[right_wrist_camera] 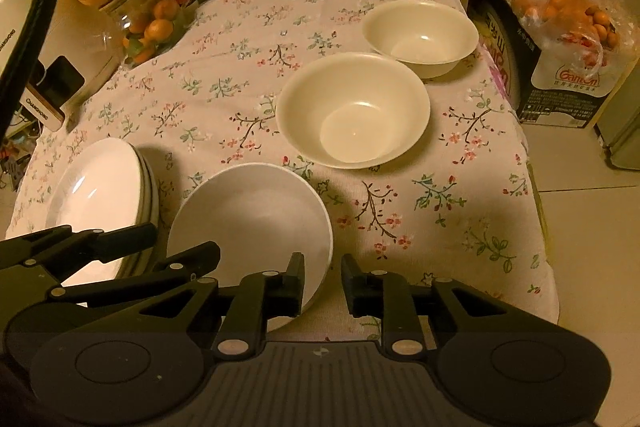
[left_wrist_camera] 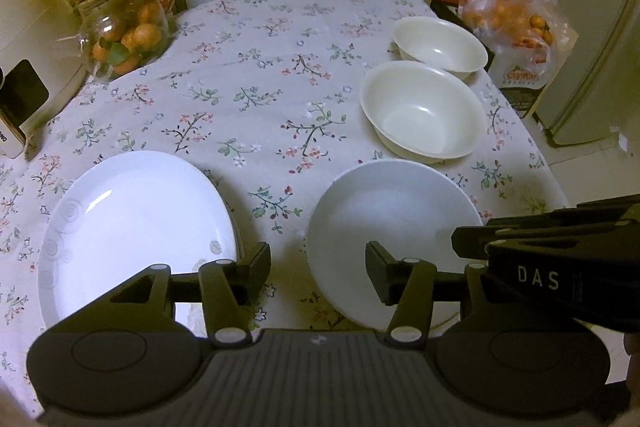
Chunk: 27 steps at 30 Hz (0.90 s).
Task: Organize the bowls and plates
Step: 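Lower the white bowl beside the plate stack and open both grippers, then move both grippers to the cream bowl's rim and close them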
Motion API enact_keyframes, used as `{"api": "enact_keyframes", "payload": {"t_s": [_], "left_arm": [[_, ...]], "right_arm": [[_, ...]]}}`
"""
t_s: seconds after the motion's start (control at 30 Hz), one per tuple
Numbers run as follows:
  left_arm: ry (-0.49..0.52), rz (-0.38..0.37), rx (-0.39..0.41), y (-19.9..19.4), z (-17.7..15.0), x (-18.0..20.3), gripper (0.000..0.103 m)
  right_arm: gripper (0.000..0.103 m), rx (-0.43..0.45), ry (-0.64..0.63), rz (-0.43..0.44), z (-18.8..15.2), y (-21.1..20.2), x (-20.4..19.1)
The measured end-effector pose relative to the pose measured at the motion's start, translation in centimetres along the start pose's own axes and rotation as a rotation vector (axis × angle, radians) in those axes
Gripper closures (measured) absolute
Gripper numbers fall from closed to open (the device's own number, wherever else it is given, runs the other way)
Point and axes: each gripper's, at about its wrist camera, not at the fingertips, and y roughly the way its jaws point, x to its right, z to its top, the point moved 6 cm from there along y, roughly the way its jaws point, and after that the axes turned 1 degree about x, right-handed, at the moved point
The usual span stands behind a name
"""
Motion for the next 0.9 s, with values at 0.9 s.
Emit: {"api": "enact_keyframes", "payload": {"t_s": [0.9], "left_arm": [[-0.085, -0.111, 0.045, 5.1, 8.3, 1.1, 0.042]], "right_arm": [[0.056, 0.089, 0.302, 0.003, 6.1, 0.7, 6.4]]}}
